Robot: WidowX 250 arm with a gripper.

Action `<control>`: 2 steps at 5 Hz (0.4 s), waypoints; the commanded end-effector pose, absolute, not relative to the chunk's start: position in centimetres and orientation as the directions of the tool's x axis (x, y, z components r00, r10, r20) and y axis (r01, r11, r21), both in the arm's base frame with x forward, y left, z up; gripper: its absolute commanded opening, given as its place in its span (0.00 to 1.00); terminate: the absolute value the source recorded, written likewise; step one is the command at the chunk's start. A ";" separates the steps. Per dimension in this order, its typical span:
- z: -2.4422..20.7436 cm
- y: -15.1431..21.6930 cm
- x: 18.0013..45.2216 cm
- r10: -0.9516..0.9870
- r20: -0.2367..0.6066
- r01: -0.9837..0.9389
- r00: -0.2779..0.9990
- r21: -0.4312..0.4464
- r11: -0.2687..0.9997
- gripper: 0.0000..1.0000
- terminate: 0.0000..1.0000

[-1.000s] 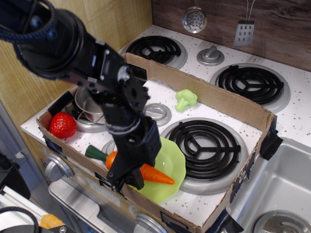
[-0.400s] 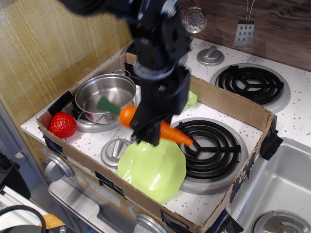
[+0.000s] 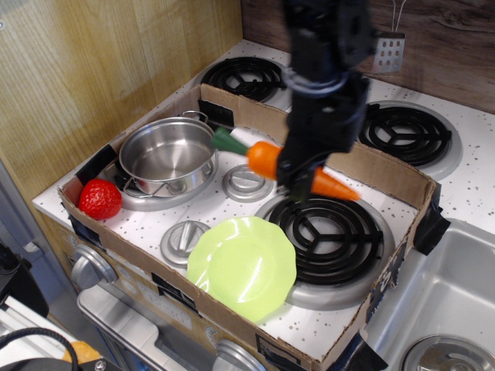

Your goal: Take carrot off plate

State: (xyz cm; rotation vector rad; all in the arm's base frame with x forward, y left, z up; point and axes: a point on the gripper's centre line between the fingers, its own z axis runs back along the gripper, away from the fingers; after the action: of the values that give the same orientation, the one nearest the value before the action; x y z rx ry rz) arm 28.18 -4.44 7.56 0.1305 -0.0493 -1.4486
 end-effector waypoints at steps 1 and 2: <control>8.1 -5.3 34.5 -0.983 -0.017 0.962 0.185 0.209 0.178 0.00 0.00; 7.4 -4.9 35.4 -0.961 -0.053 0.932 0.273 0.264 0.250 0.00 0.00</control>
State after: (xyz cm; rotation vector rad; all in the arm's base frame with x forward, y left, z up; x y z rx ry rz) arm 34.41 -5.04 5.52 0.2369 -0.0748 -1.2814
